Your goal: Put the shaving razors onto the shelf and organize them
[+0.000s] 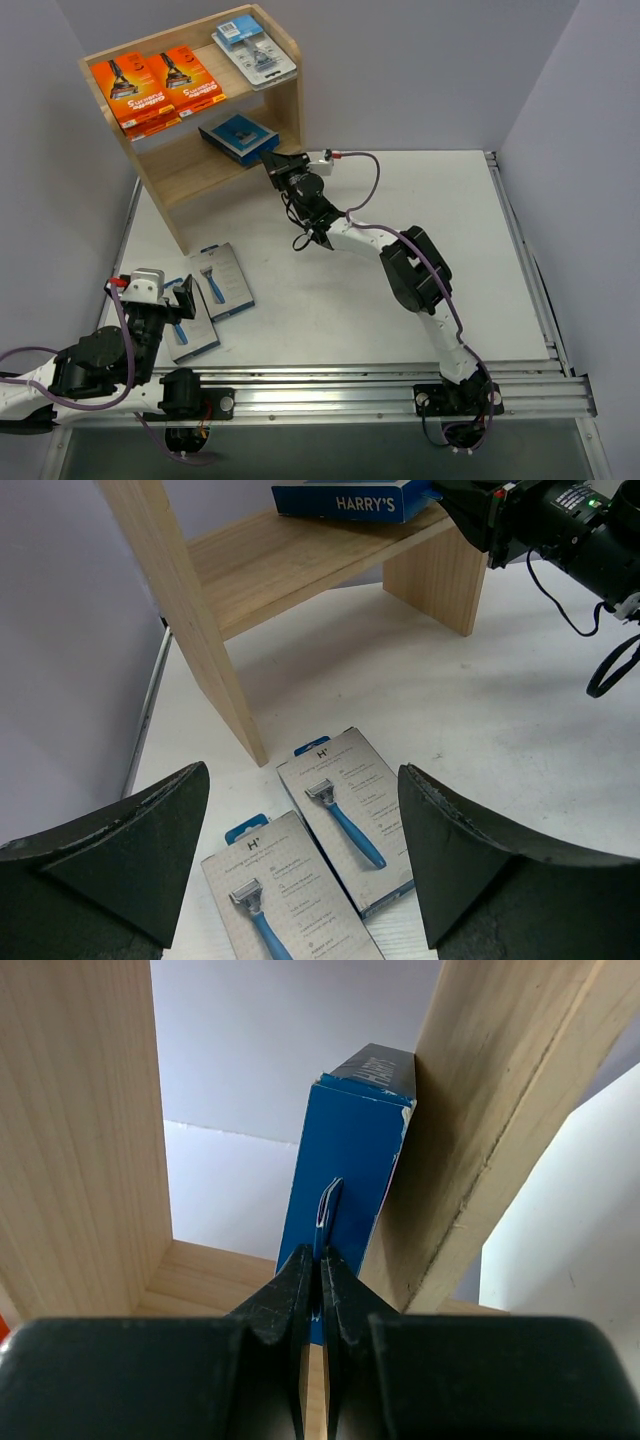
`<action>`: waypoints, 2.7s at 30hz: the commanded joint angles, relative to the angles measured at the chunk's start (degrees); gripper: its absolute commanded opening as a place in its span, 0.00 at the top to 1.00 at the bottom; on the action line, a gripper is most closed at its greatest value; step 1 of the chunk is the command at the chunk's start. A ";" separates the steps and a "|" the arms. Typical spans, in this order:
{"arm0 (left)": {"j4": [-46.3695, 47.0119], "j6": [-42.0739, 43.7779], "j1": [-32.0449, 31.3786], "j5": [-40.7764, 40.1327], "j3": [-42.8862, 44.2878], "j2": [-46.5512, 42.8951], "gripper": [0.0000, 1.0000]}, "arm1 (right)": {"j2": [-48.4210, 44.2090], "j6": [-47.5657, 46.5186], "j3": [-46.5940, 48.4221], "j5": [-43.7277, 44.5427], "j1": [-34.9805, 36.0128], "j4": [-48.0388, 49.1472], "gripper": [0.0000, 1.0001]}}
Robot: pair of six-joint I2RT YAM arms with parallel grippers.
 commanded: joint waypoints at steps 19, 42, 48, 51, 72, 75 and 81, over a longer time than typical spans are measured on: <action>-0.11 -0.42 0.20 0.51 1.27 -0.87 0.09 | 0.26 -6.02 0.74 15.43 1.42 4.73 1.00; -0.02 -0.24 0.20 0.24 1.18 0.62 0.03 | 2.63 -7.43 4.43 17.72 1.24 1.57 1.00; -0.11 -0.33 0.20 0.33 1.18 0.62 0.03 | 2.98 -7.43 5.31 17.63 1.07 0.78 1.00; -0.02 -0.24 0.20 0.33 1.18 0.62 0.03 | 3.07 -6.99 5.31 17.54 0.89 1.04 1.00; -0.02 -0.15 0.20 0.33 1.18 0.97 0.03 | 2.72 -5.41 3.81 15.08 -0.52 1.92 1.00; -0.11 -0.15 0.20 0.33 1.27 0.97 0.03 | 2.63 -4.97 3.81 14.82 -0.52 1.57 0.96; -0.20 -0.24 0.20 0.24 1.27 0.88 0.05 | 2.72 -4.26 4.43 14.20 -0.52 0.25 0.72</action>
